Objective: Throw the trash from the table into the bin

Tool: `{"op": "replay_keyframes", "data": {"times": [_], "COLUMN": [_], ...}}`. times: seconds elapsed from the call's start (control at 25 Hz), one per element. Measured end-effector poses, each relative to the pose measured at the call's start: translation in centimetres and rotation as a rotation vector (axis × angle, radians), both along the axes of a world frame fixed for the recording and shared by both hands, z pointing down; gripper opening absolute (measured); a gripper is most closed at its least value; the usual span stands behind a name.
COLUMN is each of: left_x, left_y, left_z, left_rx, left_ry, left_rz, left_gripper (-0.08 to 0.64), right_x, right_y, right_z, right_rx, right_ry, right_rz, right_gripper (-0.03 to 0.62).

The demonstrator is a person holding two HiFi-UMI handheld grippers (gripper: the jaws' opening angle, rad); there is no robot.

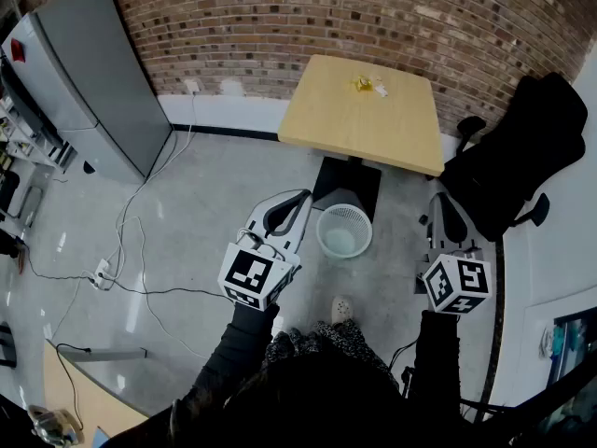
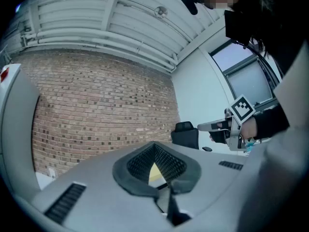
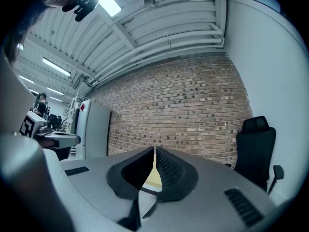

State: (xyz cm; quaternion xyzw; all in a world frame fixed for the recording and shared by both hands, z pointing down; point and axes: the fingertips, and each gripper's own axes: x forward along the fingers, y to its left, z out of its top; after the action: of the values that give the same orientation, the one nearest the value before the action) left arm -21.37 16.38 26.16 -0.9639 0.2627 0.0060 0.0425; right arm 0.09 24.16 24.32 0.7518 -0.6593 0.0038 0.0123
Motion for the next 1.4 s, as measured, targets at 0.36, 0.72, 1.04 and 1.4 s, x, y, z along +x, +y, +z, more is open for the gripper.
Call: {"op": "replay_keyframes", "data": {"times": [0.36, 0.72, 1.04, 1.4], "left_x": [2.6, 8.2, 12.1, 14.6], "left_y": [-3.5, -7.8, -10.9, -13.3], "left_z": [0.6, 1.5, 2.4, 2.4], "left_rx": [0.003, -0.036, -0.045, -0.04], "left_ry": [-0.019, -0.023, -0.054, -0.08], "left_rz": [-0.028, -0.056, -0.088, -0.127], "left_gripper": [0.0, 0.0, 0.0, 0.0], "right_x": [2.5, 7.9, 12.0, 15.1], "right_y": [-4.6, -9.9, -14.1, -17.8], "right_z": [1.1, 1.7, 3.0, 3.7], "right_rx": [0.002, -0.007, -0.02, -0.018], "right_ry": [-0.011, -0.02, -0.052, -0.058], "right_rz": [-0.042, -0.085, -0.136, -0.172], "right_gripper": [0.011, 0.011, 0.011, 0.011]}}
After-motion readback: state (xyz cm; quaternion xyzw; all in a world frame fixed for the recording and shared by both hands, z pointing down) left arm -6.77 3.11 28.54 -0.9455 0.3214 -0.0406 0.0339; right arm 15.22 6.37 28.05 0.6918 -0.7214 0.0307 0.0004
